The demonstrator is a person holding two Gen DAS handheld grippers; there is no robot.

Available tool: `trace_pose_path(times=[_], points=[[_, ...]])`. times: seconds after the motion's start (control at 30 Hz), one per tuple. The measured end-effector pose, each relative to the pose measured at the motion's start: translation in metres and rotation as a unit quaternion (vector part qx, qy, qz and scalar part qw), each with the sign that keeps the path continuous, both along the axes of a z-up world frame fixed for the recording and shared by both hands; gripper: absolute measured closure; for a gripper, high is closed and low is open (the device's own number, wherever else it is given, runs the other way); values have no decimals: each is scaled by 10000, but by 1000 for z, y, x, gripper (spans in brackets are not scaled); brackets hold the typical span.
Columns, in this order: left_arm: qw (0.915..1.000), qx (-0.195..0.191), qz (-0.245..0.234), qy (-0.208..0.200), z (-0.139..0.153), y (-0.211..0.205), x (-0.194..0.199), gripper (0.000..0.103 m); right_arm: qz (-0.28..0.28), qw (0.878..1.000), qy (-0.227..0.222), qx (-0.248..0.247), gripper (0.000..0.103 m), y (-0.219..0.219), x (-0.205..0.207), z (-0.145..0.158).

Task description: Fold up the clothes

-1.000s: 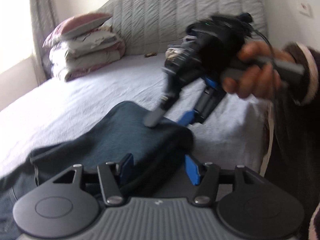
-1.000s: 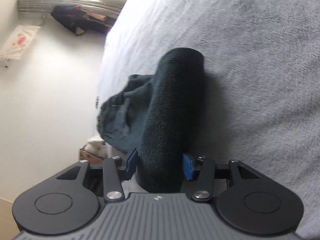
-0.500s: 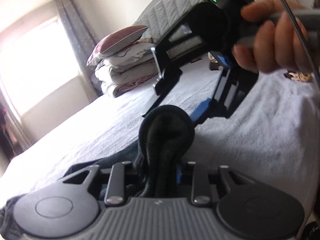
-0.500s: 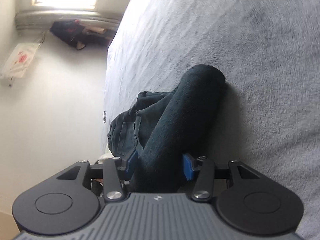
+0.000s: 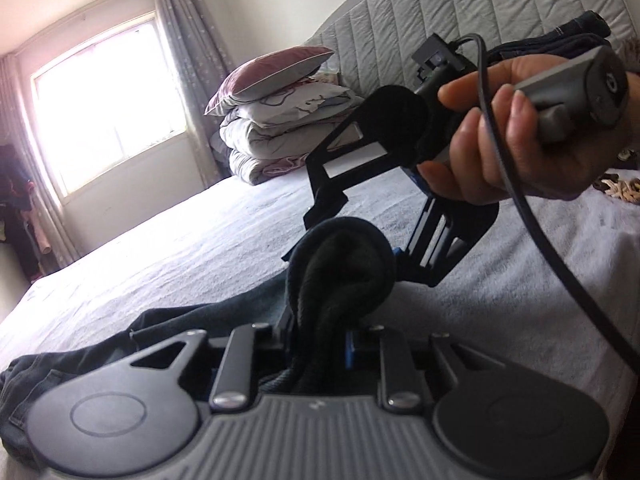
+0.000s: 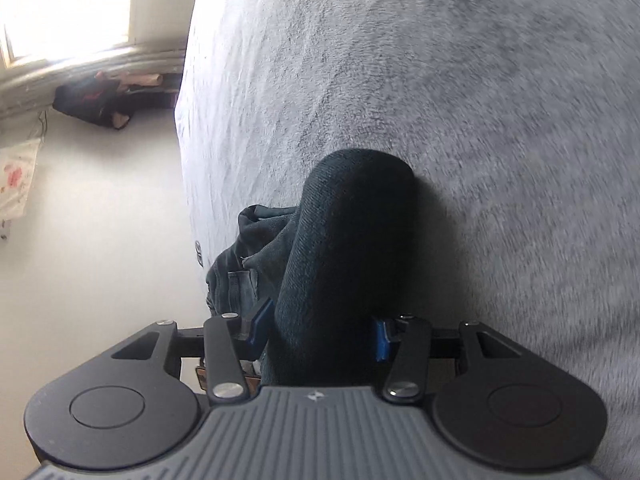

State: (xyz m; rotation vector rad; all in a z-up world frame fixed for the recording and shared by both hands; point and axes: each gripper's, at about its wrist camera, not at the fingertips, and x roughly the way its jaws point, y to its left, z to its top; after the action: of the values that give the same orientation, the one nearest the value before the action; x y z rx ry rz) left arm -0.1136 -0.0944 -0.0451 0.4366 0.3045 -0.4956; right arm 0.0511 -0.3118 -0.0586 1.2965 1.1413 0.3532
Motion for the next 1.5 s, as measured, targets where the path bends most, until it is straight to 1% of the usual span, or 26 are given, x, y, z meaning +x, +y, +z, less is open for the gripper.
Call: trace_pose_path(times=[0.07,0.1,0.13,0.2,0.3,0.43,0.5,0.57,0.67,0.7,0.73,0.77,0.8,0.83,0.9,0.97,1.0,1.07,1.13,1.2,1.3,1.37,1.43,1.47,1.5], points=[[10000,-19,64,1,1,-3,0,81,-71,9999,7,-83,58,1,6,1],[9999,-22,108,-4,2,-5,0,81,-84,9998,-99,-151,67,4,8,5],[9999,-60,155,8,5,-8,2,81,-94,9995,-212,-223,74,6,9,9],[9995,-185,240,9,12,-11,8,81,-78,9970,-606,-470,79,9,12,24],[9989,-350,302,-82,25,-21,14,81,-136,9911,-1152,-655,80,1,15,47],[9986,-439,272,-137,34,-42,22,81,-261,9841,-1566,-795,81,-20,17,63],[9989,-423,205,-64,30,-53,25,80,-307,9817,-1612,-971,81,-31,17,63],[9992,-344,158,81,21,-63,28,79,-308,9820,-1472,-1142,80,-37,18,54],[9985,-231,41,488,3,-67,34,76,-254,9839,-908,-1517,78,-40,23,34],[9977,-220,-54,637,-2,-65,36,75,-217,9832,-715,-1664,74,-39,24,29],[9970,-234,-162,727,-5,-61,36,74,-185,9816,-628,-1795,71,-39,23,28],[9962,-266,-263,782,-5,-56,37,69,-168,9796,-635,-1900,69,-39,22,31],[9950,-314,-379,873,-4,-51,38,65,-187,9748,-705,-2107,67,-37,20,37],[9929,-387,-484,1016,0,-45,40,62,-209,9693,-780,-2323,63,-35,18,44],[9865,-553,-703,1371,7,-31,44,54,-357,9487,-1028,-2968,59,-34,4,60],[9784,-686,-952,1702,14,-16,47,50,-535,9289,-1289,-3430,58,-40,-14,65],[9754,-745,-1046,1790,19,-8,48,45,-603,9177,-1452,-3648,58,-43,-17,66],[9723,-885,-1092,1865,29,9,54,40,-673,8948,-1806,-4027,58,-48,-27,69],[9698,-1109,-999,1931,37,28,62,39,-566,8759,-2244,-4234,59,-40,-33,72],[9666,-1362,-839,2002,44,48,73,34,-341,8573,-2616,-4422,60,-24,-37,75],[9603,-1828,-292,2089,42,80,98,33,66,8310,-3010,-4678,68,3,-42,72],[9503,-2146,124,2254,33,100,117,33,367,8175,-3196,-4777,71,15,-48,68],[9336,-2437,353,2602,22,114,139,33,704,8077,-3319,-4822,72,30,-49,58],[9247,-2559,426,2786,17,120,150,33,870,8052,-3337,-4824,72,35,-52,55],[9171,-2643,469,2946,12,124,159,33,1044,8052,-3296,-4818,72,40,-51,48]])
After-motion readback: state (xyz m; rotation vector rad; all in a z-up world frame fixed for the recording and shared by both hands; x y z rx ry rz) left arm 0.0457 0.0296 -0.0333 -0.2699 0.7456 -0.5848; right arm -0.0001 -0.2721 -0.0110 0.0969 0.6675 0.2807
